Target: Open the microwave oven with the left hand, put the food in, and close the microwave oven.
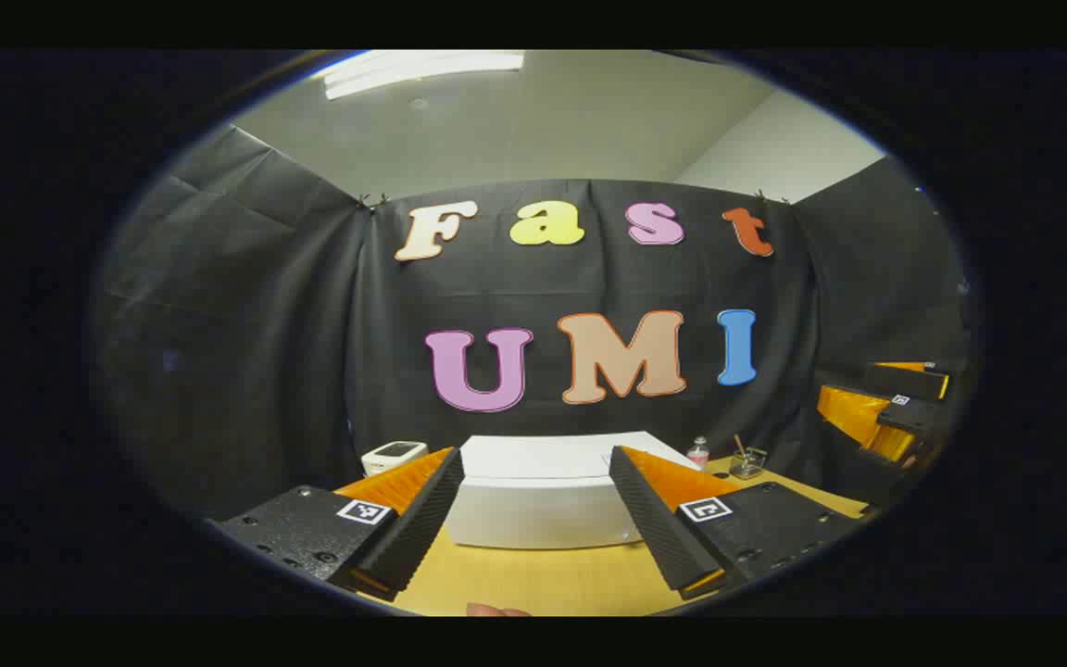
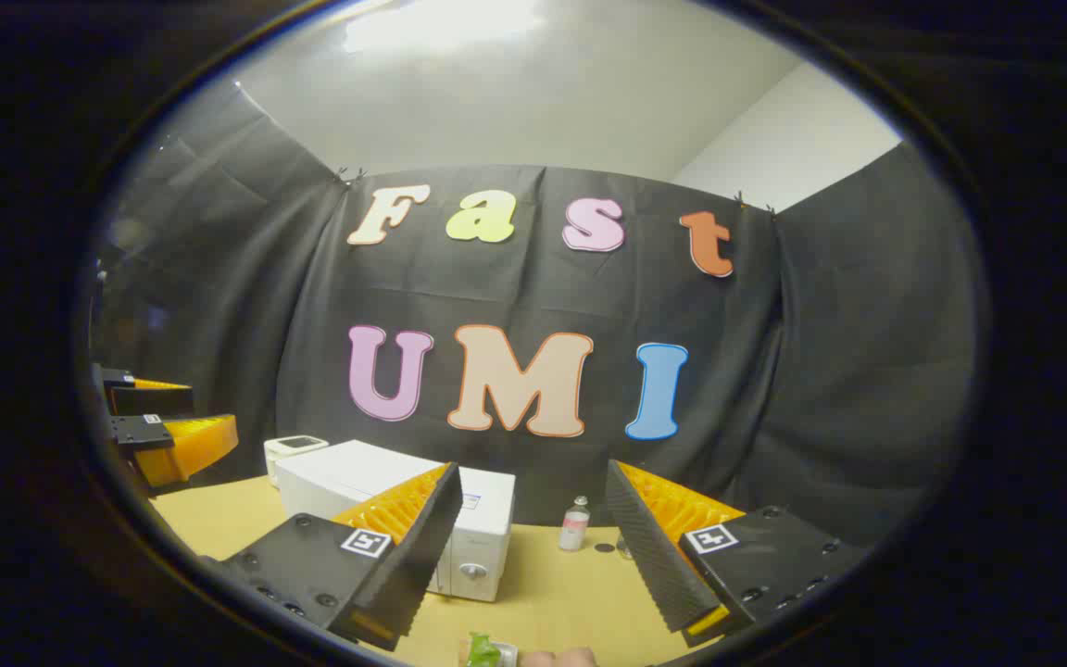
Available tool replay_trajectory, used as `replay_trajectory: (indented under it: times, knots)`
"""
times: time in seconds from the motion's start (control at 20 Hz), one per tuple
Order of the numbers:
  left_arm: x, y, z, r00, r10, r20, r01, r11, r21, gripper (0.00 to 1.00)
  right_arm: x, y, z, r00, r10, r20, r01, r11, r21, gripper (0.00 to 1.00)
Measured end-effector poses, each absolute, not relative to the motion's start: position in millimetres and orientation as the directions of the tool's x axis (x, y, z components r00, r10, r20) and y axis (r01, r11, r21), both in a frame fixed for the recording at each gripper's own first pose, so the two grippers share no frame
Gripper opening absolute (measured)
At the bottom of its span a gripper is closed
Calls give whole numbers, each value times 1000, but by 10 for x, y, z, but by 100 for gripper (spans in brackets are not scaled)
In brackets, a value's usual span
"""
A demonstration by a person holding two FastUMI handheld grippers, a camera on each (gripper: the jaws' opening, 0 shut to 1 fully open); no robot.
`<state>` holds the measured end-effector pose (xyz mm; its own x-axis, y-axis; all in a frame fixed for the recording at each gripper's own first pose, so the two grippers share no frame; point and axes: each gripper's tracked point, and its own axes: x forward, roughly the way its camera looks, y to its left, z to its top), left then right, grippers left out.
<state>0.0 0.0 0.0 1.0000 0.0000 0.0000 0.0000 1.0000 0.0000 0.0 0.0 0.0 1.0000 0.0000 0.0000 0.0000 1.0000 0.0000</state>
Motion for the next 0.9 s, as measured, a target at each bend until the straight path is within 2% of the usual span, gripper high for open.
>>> replay_trajectory:
  times: [0.05,0.1,0.75,0.8,0.9]
  knots:
    - [2,-11,20,1000,-3,3,3,1000,-3,98,-4,11,-5,1000,4,-3,-4,1000,-5,99]
    - [-3,-23,33,1000,-6,5,6,1000,-8,98,-10,22,-5,1000,9,-2,-9,1000,-9,94]
    - [19,-18,-38,1000,-1,-13,1,1000,1,98,0,86,43,999,44,14,-44,999,-10,94]
    - [15,-5,-30,1000,3,-11,-3,1000,7,99,-1,81,41,999,47,13,-47,999,-11,98]
    - [5,13,-26,1000,7,-4,-7,1000,17,99,-18,73,30,999,47,13,-47,999,-15,94]
